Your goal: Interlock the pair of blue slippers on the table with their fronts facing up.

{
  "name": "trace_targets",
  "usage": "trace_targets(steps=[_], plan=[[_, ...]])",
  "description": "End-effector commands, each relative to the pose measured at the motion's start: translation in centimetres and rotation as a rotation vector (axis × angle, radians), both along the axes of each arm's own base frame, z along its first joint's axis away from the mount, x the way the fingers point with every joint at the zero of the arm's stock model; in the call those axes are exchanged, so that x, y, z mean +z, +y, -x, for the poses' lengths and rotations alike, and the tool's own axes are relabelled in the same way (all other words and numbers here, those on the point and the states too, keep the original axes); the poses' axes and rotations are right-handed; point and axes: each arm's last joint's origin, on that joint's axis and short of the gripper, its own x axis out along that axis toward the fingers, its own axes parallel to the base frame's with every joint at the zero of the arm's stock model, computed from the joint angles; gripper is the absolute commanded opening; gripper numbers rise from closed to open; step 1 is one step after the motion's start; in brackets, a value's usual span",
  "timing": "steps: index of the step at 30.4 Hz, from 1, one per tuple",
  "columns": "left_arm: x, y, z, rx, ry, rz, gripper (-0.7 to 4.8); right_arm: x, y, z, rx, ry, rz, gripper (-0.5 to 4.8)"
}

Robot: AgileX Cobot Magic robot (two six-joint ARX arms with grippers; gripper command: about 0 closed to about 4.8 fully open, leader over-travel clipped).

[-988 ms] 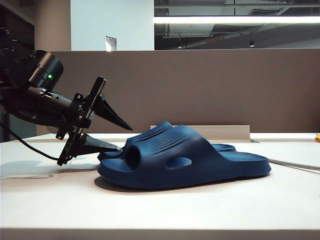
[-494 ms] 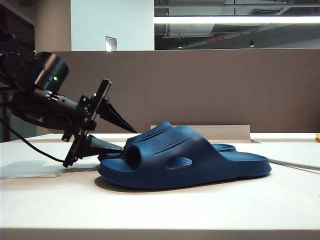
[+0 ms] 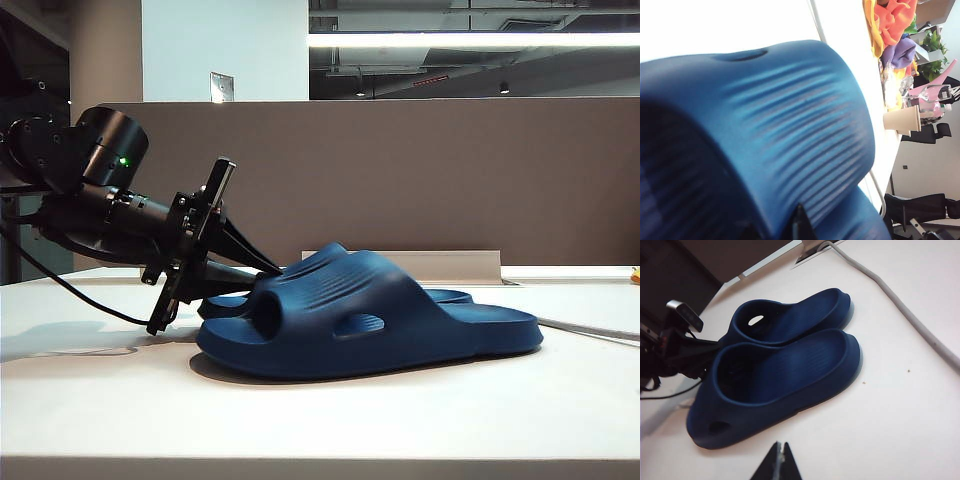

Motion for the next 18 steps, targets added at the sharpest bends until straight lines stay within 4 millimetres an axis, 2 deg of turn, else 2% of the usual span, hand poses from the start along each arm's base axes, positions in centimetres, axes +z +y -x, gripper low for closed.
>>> trace_targets(steps=[1, 3, 4, 7, 11, 15, 18], plan=[[0.1, -0.1, -0.1, 0.008, -0.013, 0.001, 0.48, 0.4, 0.0, -0.1, -0.01, 0.018, -0.101, 0.18], [0.1, 0.0, -0.1, 0.007, -0.014, 0.002, 0.47, 0.5, 0.2, 0.0, 0.037, 0.007, -0.106, 0.69], [0.1, 0.0, -0.1, 0.004, -0.015, 0.004, 0.47, 0.5, 0.2, 0.0, 0.065, -0.003, -0.099, 0.77], [0.3, -0.1, -0.2, -0.014, -0.034, 0.021, 0.12, 0.6, 0.3, 0.1, 0.116, -0.005, -0.103, 0.77], [0.8, -0.1, -0.3, -0.016, -0.045, 0.056, 0.11, 1.1, 0.4, 0.1, 0.133, -0.017, -0.141, 0.78], [1.3, -0.2, -0.6, -0.032, -0.063, 0.084, -0.06, 2.3, 0.4, 0.3, 0.146, -0.025, -0.164, 1.21], [1.6, -0.1, -0.8, -0.033, -0.075, 0.088, -0.06, 3.2, 0.4, 0.6, 0.144, -0.003, -0.166, 1.23]])
